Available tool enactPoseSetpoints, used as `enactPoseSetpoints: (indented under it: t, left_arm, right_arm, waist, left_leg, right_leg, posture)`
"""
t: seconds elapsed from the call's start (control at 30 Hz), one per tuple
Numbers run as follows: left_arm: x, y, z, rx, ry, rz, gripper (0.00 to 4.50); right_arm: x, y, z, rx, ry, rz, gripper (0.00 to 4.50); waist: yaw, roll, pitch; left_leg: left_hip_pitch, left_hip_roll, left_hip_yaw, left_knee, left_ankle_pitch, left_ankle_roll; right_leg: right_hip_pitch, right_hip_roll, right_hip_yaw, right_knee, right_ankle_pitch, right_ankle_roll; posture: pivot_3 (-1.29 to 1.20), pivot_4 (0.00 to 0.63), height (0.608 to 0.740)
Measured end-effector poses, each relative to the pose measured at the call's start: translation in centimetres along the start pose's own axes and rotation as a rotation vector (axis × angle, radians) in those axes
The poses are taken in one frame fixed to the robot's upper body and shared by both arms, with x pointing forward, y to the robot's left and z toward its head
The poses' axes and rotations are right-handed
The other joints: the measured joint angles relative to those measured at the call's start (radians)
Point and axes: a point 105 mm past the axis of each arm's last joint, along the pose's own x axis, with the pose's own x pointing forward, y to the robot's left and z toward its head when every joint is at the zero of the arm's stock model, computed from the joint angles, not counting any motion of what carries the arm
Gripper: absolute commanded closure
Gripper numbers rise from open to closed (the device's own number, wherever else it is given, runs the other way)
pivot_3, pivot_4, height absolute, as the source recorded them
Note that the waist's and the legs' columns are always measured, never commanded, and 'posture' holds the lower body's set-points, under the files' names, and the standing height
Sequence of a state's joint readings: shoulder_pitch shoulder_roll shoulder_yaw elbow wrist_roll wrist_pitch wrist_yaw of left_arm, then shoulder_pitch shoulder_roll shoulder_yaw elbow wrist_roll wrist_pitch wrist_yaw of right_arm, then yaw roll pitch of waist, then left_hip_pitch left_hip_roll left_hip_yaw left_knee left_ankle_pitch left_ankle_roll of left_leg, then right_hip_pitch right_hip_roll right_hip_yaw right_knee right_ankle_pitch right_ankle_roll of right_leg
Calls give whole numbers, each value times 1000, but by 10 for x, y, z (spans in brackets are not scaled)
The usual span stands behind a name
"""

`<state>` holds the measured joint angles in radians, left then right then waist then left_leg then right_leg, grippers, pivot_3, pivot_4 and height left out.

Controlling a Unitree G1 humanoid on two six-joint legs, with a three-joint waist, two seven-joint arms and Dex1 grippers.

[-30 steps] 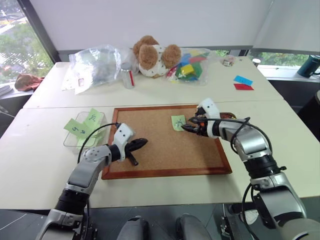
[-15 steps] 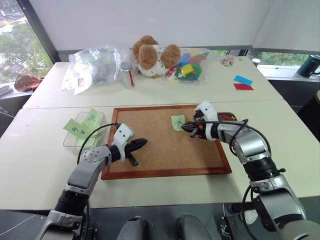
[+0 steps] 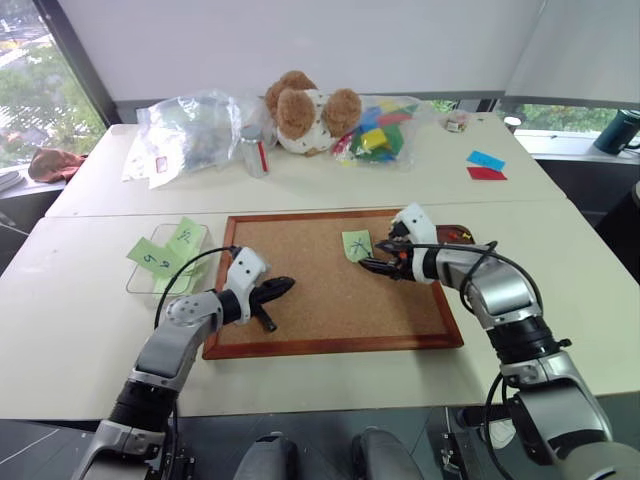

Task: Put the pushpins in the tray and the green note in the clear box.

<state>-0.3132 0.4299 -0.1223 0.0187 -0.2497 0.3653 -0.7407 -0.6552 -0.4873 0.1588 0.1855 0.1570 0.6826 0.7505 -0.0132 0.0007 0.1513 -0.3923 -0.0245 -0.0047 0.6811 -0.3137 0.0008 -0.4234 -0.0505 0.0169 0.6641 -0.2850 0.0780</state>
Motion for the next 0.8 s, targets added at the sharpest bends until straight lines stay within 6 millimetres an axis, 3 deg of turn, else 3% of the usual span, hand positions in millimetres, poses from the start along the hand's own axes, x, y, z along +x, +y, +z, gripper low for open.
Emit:
enactPoseSetpoints:
  t: [0.03,0.07,0.1,0.13,0.43,0.53,0.67,0.8]
  left_arm:
    - [0,0,0,0,0,0,4500]
    - [0,0,0,0,0,0,4500]
    - [0,0,0,0,0,0,4500]
    - [0,0,0,0,0,0,4500]
    - [0,-1,0,0,0,0,4500]
    - [0,-1,-1,0,1,0,4500]
    - [0,-1,-1,0,1,-1,4500]
    - [0,-1,-1,0,1,-1,4500]
  right_arm:
    - [0,0,0,-3,-2,-1,3527]
    - [1,0,0,-4,-2,-1,3731]
    - [1,0,0,-4,-2,-2,4352]
    - [1,0,0,-4,-2,-3,4472]
    - [-4,0,5,14,-7,-4,4472]
    - [-17,-2,32,-7,-83,-18,4472]
    - [-45,-23,62,-33,-161,-111,4472]
    - [-66,-52,60,6,-165,-225,4472]
  waist:
    - [0,0,0]
    - [0,0,0]
    - [0,0,0]
    - [0,0,0]
    - [0,0,0]
    - [1,0,0]
    - [1,0,0]
    - [1,0,0]
  left_leg:
    - [0,0,0,0,0,0]
    - [0,0,0,0,0,0]
    - [0,0,0,0,0,0]
    - [0,0,0,0,0,0]
    - [0,0,0,0,0,0]
    - [0,0,0,-1,0,0]
    - [0,0,0,-1,0,0]
    - [0,0,0,-1,0,0]
  right_leg:
    - [0,0,0,0,0,0]
    - [0,0,0,0,0,0]
    - [0,0,0,0,0,0]
    - [0,0,0,0,0,0]
    - [-1,0,0,0,0,0]
    - [-1,0,0,0,0,0]
    - [0,0,0,-1,0,0]
    - [0,0,0,-1,0,0]
  posture:
    - [0,150,740]
    - [0,150,740]
    - [0,150,740]
    - [0,150,740]
    - [0,150,740]
    - [0,150,740]
    - [0,150,740]
    - [0,150,740]
